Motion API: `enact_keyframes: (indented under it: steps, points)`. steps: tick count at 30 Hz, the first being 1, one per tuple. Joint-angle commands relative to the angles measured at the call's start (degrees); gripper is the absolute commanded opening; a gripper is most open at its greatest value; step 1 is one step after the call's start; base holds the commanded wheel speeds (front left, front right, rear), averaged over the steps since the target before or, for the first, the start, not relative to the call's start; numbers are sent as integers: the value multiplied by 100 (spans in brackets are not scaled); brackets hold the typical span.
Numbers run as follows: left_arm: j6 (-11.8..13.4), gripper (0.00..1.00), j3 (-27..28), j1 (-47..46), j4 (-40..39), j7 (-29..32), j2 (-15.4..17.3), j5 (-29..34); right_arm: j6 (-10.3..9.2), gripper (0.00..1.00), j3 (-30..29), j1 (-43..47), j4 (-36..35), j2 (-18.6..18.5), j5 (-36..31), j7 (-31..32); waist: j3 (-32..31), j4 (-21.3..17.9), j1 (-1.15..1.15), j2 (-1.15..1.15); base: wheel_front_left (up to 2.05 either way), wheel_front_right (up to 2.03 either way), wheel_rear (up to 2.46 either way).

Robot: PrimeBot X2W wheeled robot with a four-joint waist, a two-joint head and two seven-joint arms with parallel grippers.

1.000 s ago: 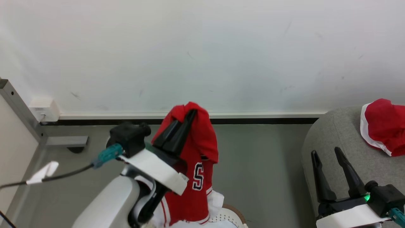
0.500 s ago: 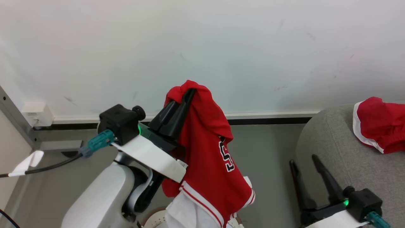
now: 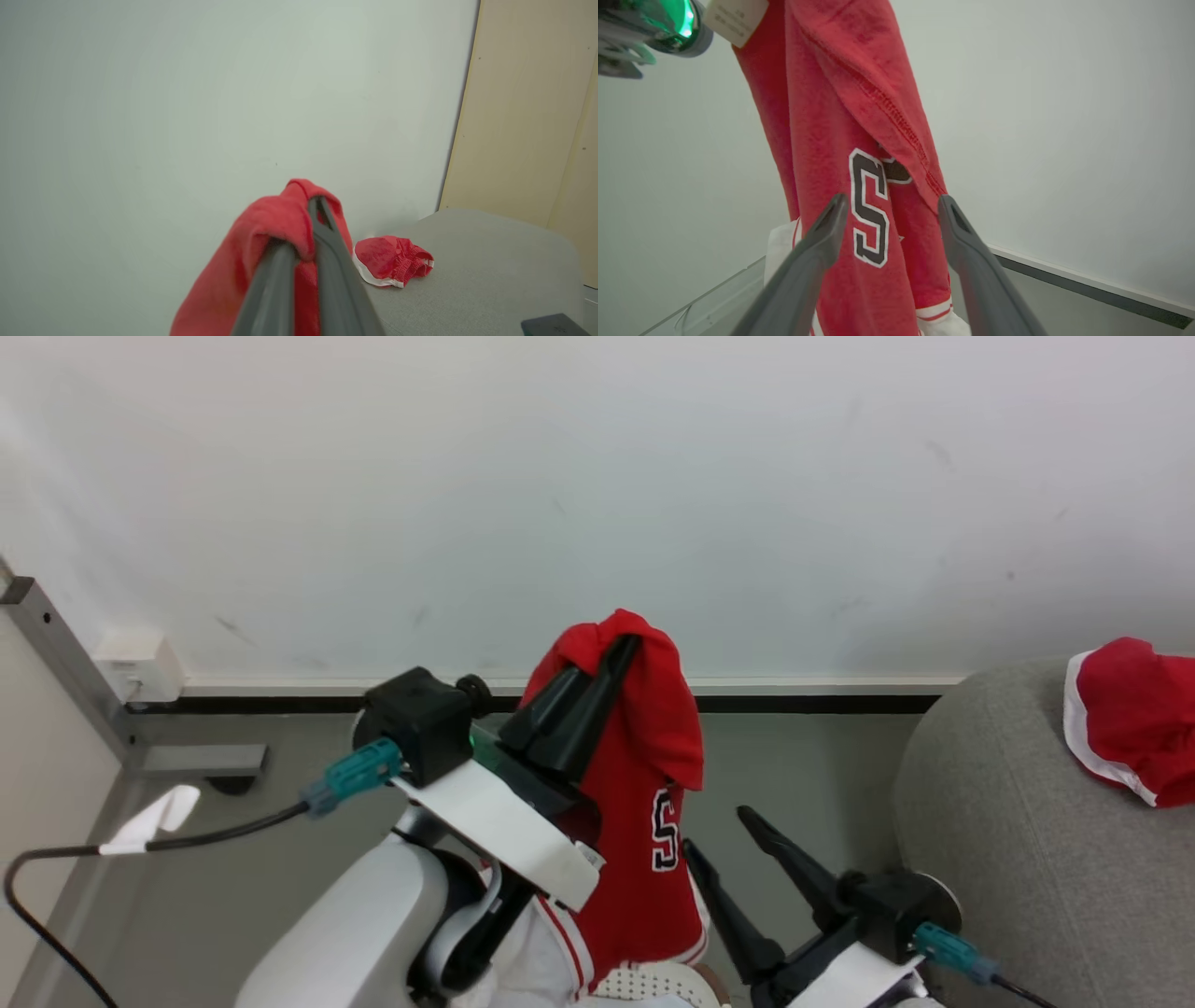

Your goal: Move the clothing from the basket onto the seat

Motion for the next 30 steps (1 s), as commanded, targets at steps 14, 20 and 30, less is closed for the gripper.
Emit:
enact_keyframes:
  steps: [14,20,30]
  points:
    - [-190,0,-589,-47,-151,174,-503,-136,-13,100,1142,-688,1885,405,1071,148,-253,1172,0,-1,0,0,0]
    - [-175,0,-756,23,-426,286,-613,-165,-13,100,1452,-827,2564,467,1602,-19,-285,1488,0,-1,0,0,0]
    - [-36,0,-680,179,-475,308,-390,-161,-13,0,1534,-1067,2275,479,1822,-187,-287,1504,0,-1,0,0,0]
